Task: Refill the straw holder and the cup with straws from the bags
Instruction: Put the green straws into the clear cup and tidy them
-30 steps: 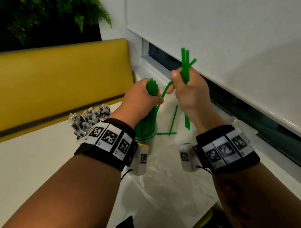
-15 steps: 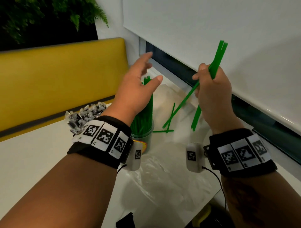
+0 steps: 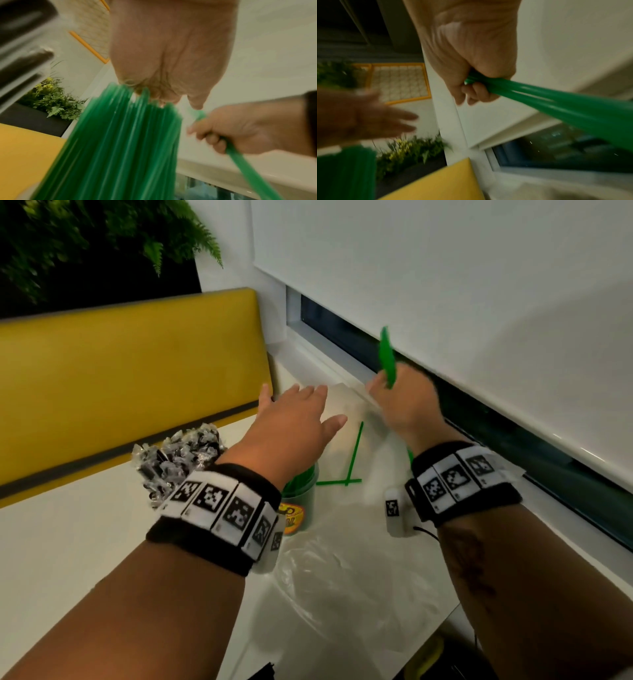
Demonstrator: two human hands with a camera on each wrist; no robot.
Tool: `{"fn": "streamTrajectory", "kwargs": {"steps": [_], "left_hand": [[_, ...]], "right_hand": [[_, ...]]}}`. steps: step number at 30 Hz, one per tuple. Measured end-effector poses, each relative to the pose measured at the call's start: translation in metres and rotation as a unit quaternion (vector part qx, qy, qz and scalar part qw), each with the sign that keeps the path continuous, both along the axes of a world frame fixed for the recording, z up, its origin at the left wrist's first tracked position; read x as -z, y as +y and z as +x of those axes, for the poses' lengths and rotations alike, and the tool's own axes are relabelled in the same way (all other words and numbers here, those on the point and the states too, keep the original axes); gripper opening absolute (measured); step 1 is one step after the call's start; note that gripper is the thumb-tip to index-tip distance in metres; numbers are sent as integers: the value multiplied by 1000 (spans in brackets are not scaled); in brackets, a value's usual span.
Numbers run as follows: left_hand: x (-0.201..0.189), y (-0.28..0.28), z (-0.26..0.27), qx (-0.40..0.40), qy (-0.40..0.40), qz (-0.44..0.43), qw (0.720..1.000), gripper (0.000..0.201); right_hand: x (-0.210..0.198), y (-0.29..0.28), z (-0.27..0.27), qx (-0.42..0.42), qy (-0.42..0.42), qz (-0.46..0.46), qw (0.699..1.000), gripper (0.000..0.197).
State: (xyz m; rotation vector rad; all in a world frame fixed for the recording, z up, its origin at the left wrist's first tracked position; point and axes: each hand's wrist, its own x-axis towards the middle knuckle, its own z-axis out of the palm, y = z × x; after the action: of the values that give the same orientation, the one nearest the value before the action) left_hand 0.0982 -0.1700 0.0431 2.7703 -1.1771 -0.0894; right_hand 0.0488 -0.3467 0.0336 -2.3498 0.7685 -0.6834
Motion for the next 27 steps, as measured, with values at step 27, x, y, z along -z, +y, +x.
{"fn": "streamTrajectory", "kwargs": {"steps": [27], "left_hand": [[33,-9,-2,-102,-65,-69,990,26]], "right_hand": [[189,7,90,-267,435,-51,859,32]]}}
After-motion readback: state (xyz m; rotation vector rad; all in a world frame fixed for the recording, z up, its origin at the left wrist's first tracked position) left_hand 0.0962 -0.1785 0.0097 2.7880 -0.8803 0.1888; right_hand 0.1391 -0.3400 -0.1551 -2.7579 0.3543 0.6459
